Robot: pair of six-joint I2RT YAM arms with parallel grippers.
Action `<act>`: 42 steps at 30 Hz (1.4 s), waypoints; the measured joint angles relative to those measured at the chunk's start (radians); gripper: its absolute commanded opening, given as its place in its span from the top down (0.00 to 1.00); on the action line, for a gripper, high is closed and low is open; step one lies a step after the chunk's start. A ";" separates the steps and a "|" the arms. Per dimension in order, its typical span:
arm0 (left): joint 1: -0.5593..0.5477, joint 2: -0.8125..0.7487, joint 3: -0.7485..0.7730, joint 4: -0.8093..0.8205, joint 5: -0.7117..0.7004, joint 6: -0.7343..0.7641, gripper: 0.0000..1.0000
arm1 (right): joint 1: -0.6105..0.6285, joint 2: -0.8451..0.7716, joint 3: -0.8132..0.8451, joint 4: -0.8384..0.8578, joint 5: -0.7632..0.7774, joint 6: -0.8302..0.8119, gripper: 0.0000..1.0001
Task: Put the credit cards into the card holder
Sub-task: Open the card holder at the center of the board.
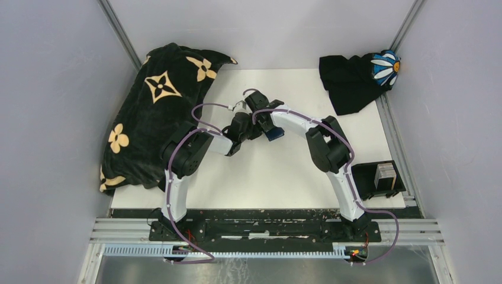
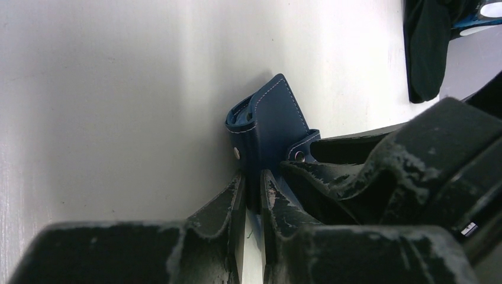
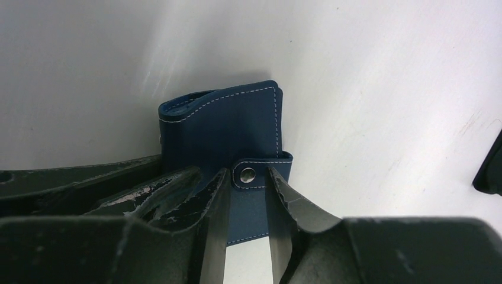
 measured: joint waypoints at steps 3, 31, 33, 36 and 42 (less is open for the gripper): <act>0.003 0.001 0.000 0.000 0.003 -0.011 0.91 | 0.000 0.011 0.020 -0.018 -0.002 0.000 0.69; 0.003 0.003 0.002 0.000 0.002 -0.016 0.90 | -0.283 -0.053 -0.103 0.148 -0.584 0.272 0.86; 0.003 0.003 0.002 0.000 0.002 -0.016 0.89 | -0.304 -0.053 -0.126 0.180 -0.614 0.298 0.86; 0.003 0.003 0.002 0.000 0.002 -0.016 0.85 | -0.323 -0.064 -0.162 0.222 -0.652 0.335 0.85; 0.002 -0.022 -0.012 -0.029 -0.001 -0.016 0.81 | -0.347 -0.107 -0.247 0.274 -0.684 0.393 0.85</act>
